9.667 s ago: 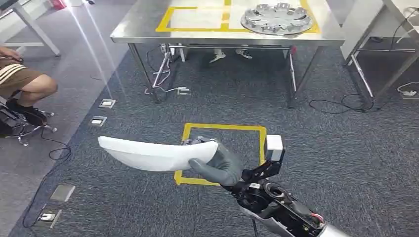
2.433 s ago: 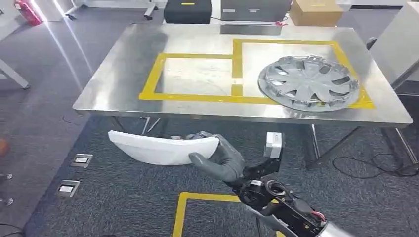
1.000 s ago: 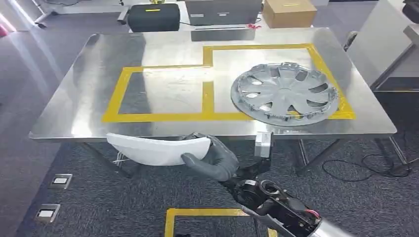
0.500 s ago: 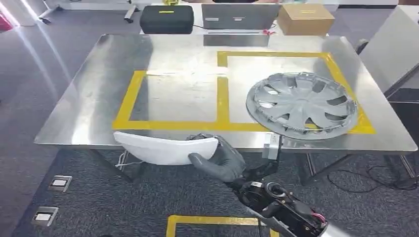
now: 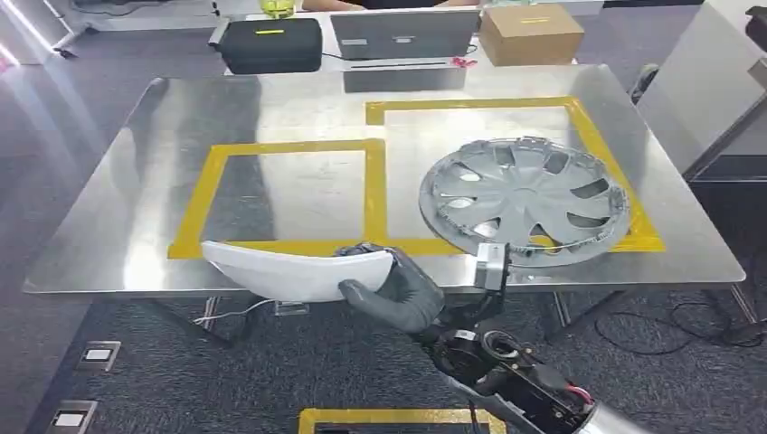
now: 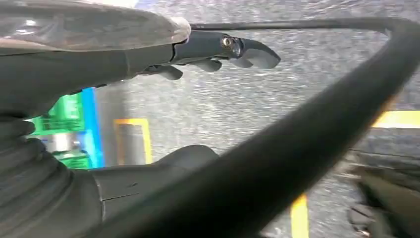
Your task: Take the parts from the cabinet and place them on the table.
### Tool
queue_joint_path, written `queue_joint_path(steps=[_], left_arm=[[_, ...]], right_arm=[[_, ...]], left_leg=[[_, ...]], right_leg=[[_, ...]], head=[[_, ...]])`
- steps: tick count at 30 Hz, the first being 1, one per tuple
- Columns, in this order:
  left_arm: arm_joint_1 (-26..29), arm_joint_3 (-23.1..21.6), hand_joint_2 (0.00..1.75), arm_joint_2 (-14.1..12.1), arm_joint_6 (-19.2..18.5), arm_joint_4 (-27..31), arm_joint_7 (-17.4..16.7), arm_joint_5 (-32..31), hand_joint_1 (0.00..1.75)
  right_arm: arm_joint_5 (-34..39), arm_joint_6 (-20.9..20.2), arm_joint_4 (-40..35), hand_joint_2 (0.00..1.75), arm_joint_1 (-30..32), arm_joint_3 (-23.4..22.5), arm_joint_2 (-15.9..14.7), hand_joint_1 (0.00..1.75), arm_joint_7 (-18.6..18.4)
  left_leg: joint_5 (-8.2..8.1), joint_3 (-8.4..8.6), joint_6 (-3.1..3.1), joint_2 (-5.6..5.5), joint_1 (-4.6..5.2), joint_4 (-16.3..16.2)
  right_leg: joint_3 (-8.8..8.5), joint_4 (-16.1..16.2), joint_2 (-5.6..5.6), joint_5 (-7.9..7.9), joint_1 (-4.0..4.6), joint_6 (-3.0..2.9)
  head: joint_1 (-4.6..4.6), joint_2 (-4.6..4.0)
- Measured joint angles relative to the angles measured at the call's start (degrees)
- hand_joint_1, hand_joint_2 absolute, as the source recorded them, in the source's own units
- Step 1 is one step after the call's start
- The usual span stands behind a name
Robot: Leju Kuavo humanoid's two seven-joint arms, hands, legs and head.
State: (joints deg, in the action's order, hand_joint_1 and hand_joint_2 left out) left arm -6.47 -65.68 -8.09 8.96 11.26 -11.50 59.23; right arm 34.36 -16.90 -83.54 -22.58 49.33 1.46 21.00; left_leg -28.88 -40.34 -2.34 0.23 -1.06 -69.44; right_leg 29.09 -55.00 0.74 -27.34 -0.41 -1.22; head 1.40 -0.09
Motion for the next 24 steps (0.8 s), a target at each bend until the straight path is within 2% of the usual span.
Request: queue_joint_path(steps=[2, 3, 4, 7, 8, 9, 10, 12, 13, 14, 15, 17, 18, 19, 20, 21, 22, 24], left_arm=[[0.0, 0.0, 1.75, 0.0, 0.2, 0.0, 0.0, 0.0, 0.0], [0.0, 0.0, 1.75, -0.1, 0.3, 0.0, 0.0, 0.0, 0.0], [-0.1, 0.0, 1.75, -0.1, 0.3, 0.0, 0.0, 0.0, 0.0], [-0.2, 0.0, 1.75, 0.0, 0.3, 0.0, 0.1, 0.0, 0.0], [-0.2, 0.0, 1.75, 0.0, 0.3, 0.0, 0.1, 0.0, 0.0], [-0.2, 0.0, 1.75, 0.1, 0.3, 0.0, 0.2, 0.0, 0.0], [-0.1, 0.0, 1.75, 0.1, 0.3, 0.0, 0.2, 0.0, 0.0], [-0.2, 0.0, 1.75, 0.1, 0.3, 0.0, 0.2, 0.0, 0.0], [-0.1, 0.0, 1.75, 0.0, 0.3, 0.0, 0.2, 0.0, 0.0], [-0.1, 0.0, 1.75, 0.0, 0.3, 0.0, 0.2, 0.0, 0.0], [0.0, 0.0, 1.75, 0.1, 0.3, 0.0, 0.2, 0.0, 0.0], [0.0, 0.0, 1.75, 0.1, 0.3, 0.0, 0.2, 0.0, 0.0], [0.1, 0.0, 1.75, 0.1, 0.3, 0.0, 0.2, 0.0, 0.0], [-0.1, 0.0, 1.75, 0.1, 0.3, 0.0, 0.2, 0.0, 0.0], [-0.1, 0.0, 1.75, 0.1, 0.3, 0.0, 0.2, 0.0, 0.0], [-0.2, 0.0, 1.75, 0.0, 0.3, 0.0, 0.2, 0.0, 0.0], [-0.2, 0.0, 1.75, 0.0, 0.3, 0.0, 0.2, 0.0, 0.0], [-0.2, 0.0, 1.75, 0.0, 0.3, 0.0, 0.2, -0.1, 0.0]], right_arm=[[0.0, -0.2, 0.0, 1.75, 0.0, 0.0, 0.0, 1.31, 0.0], [0.0, -0.2, 0.0, 1.75, -0.1, 0.0, 0.0, 1.31, 0.0], [0.0, -0.2, 0.0, 1.75, -0.1, 0.0, 0.0, 1.31, 0.0], [0.0, -0.2, 0.0, 1.75, -0.1, 0.0, 0.0, 1.31, -0.1], [0.0, -0.2, -0.1, 1.75, -0.2, 0.0, 0.0, 1.31, 0.0], [0.0, -0.2, -0.1, 1.75, -0.2, 0.0, 0.0, 1.31, 0.0], [0.0, -0.3, -0.1, 1.75, -0.4, 0.0, 0.0, 1.31, 0.0], [0.0, -0.3, -0.1, 1.75, -0.2, 0.0, 0.0, 1.31, 0.0], [0.0, -0.3, -0.1, 1.75, 0.0, 0.0, -0.1, 1.31, 0.0], [0.0, -0.3, -0.1, 1.75, 0.0, 0.0, -0.1, 1.31, -0.1], [0.0, -0.3, -0.1, 1.75, 0.0, 0.0, -0.1, 1.31, -0.1], [0.0, -0.3, -0.1, 1.75, 0.0, 0.0, -0.1, 1.31, -0.1], [0.0, -0.4, 0.0, 1.75, 0.0, 0.0, -0.1, 1.31, -0.1], [0.0, -0.4, 0.0, 1.75, -0.1, 0.0, -0.2, 1.31, 0.0], [0.1, -0.4, 0.0, 1.75, -0.2, 0.0, -0.2, 1.31, 0.0], [0.1, -0.4, 0.0, 1.75, -0.1, 0.0, -0.2, 1.31, 0.0], [0.1, -0.4, 0.0, 1.75, 0.0, 0.0, -0.2, 1.31, 0.0], [0.2, -0.4, 0.0, 1.75, 0.0, 0.0, -0.2, 1.31, 0.2]], left_leg=[[6.49, 3.76, 0.68, 0.01, 0.13, 10.5], [6.56, 4.86, 1.03, -0.02, 0.34, 13.1], [6.1, 5.33, 1.15, -0.07, 0.64, 14.5], [5.57, 5.39, 1.88, -0.12, 0.84, 14.4], [5.76, 5.99, 2.16, -0.06, -0.05, 15.1], [5.6, 6.6, 2.36, -0.04, 0.14, 15.5], [5.4, 6.95, 2.7, 0.04, 0.14, 15.5], [4.9, 7.45, 3.11, 0.04, 0.23, 15.5], [4.64, 7.72, 3.12, 0.01, 0.24, 15.5], [4.36, 8.11, 3.08, -0.02, 0.23, 15.5], [4.02, 8.61, 3.0, -0.09, 0.19, 15.5], [3.22, 9.8, 2.58, -0.2, 0.09, 15.3], [2.86, 9.94, 2.31, -0.23, 0.08, 15.4], [2.67, 9.95, 2.0, -0.31, 0.45, 14.9], [2.77, 9.52, 1.78, -0.32, 0.44, 14.9], [2.68, 9.28, 1.96, -0.32, 0.68, 14.5], [2.81, 9.29, 2.15, -0.27, 0.53, 14.7], [2.82, 9.53, 2.14, -0.23, 0.52, 15.1]], right_leg=[[-1.11, 0.0, 0.11, -0.81, 0.0, 0.25], [-1.16, 0.1, 0.1, -1.14, 0.15, 0.53], [-1.06, -0.1, 0.27, -1.45, 0.38, 0.89], [-1.58, 0.7, 0.08, -1.78, 0.24, 1.71], [-1.74, 0.6, 0.1, -2.23, 0.44, 2.05], [-1.23, -1.0, -0.11, -3.3, 0.39, 2.33], [0.39, -4.7, -0.22, -5.18, 0.32, 2.51], [5.89, -15.2, -0.25, -8.97, 0.21, 2.78], [7.92, -18.3, -0.25, -9.37, 0.16, 2.92], [8.71, -18.7, -0.26, -8.35, 0.07, 3.0], [8.13, -16.2, -0.27, -5.88, -0.07, 3.06], [4.38, -5.9, -0.39, 0.94, -0.22, 2.93], [3.15, -2.1, -0.45, 2.36, -0.22, 2.73], [2.48, -1.3, -0.41, 1.98, 0.16, 2.58], [1.78, -0.4, -0.4, 1.21, -0.03, 2.17], [2.01, -0.2, -0.29, 1.5, -0.12, 2.45], [2.04, -0.2, -0.13, 1.52, -0.03, 2.43], [2.02, -0.2, -0.04, 1.41, 0.05, 2.3]], head=[[0.52, 0.0], [0.66, 0.0], [0.79, 0.0], [0.57, 0.0], [0.41, 0.0], [0.15, 0.0], [-0.55, 0.0], [-1.07, 0.0], [-1.24, 0.0], [-1.53, 0.0], [-1.79, 0.0], [-2.25, 0.0], [-2.71, 0.0], [-2.86, 0.0], [-3.0, 0.0], [-2.49, 0.0], [-2.17, 0.0], [-1.7, 0.0]])
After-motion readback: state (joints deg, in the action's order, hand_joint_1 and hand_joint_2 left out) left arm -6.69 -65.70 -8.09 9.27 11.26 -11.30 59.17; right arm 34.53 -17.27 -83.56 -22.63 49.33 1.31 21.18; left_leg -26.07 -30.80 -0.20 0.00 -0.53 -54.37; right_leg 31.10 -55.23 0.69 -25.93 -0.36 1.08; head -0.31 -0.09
